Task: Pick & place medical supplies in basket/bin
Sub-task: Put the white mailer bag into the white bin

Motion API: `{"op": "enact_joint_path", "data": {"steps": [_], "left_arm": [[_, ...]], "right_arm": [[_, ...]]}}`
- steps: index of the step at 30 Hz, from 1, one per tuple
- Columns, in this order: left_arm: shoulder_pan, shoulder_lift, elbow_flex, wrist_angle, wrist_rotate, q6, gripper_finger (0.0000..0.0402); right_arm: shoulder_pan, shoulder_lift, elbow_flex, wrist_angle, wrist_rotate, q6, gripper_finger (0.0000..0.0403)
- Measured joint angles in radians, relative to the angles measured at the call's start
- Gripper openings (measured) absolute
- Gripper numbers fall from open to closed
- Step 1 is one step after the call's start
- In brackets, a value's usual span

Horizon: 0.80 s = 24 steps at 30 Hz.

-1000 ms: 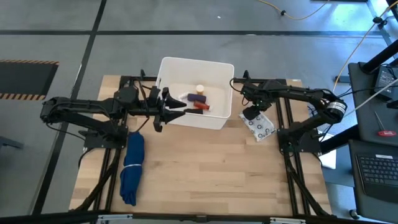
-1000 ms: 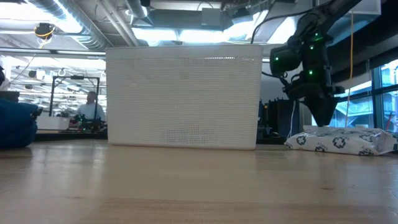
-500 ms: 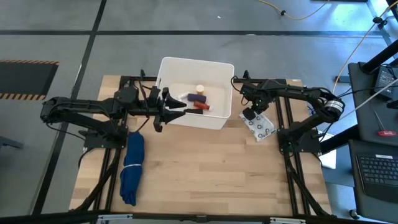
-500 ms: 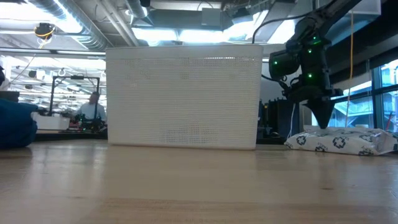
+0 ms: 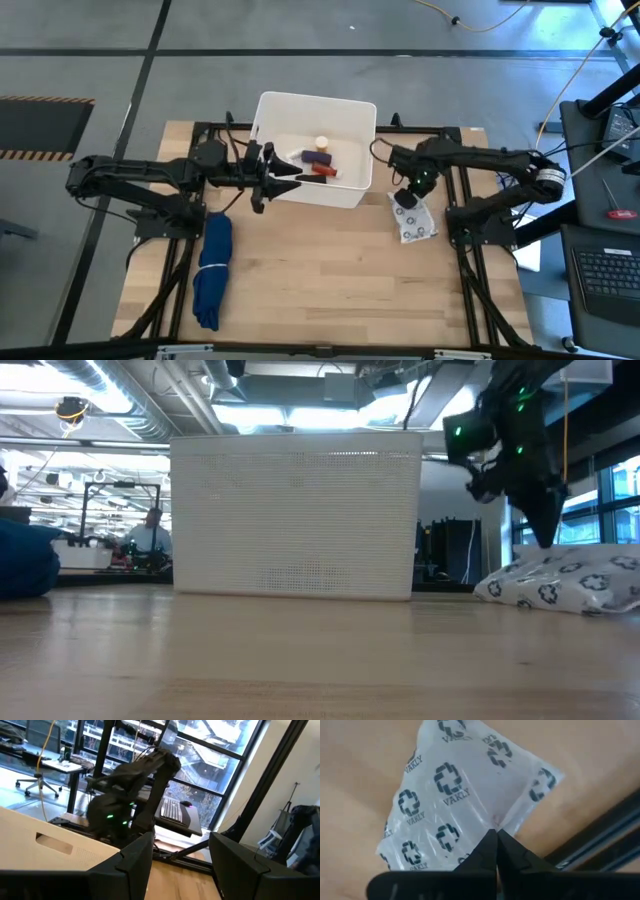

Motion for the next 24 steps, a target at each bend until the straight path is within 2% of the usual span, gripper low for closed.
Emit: {"op": "enact_joint_path", "data": {"steps": [5,12,15,18,24], "left_arm": [[0.0,0.025,0.0,0.001,-0.001,0.0,0.0187],[-0.001,0.067,0.0,0.0,0.003,-0.058,0.0187],[-0.018,0.099,0.0,-0.002,0.03,-0.055,0.0187],[-0.061,0.142,0.0,-0.002,0.035,0.047,0.0187],[-0.137,0.231,0.0,0.045,0.022,0.132,0.0187]], "right_arm": [[0.17,-0.076,0.0,0.0,-0.025,0.15,0.0001],[0.42,-0.092,0.0,0.078,-0.048,0.353,0.0],[0.514,-0.088,0.0,0.176,-0.054,0.425,0.0],[0.595,-0.089,0.0,0.294,-0.054,0.485,0.0],[0.695,-0.071,0.0,0.526,-0.053,0.494,0.0]]}}
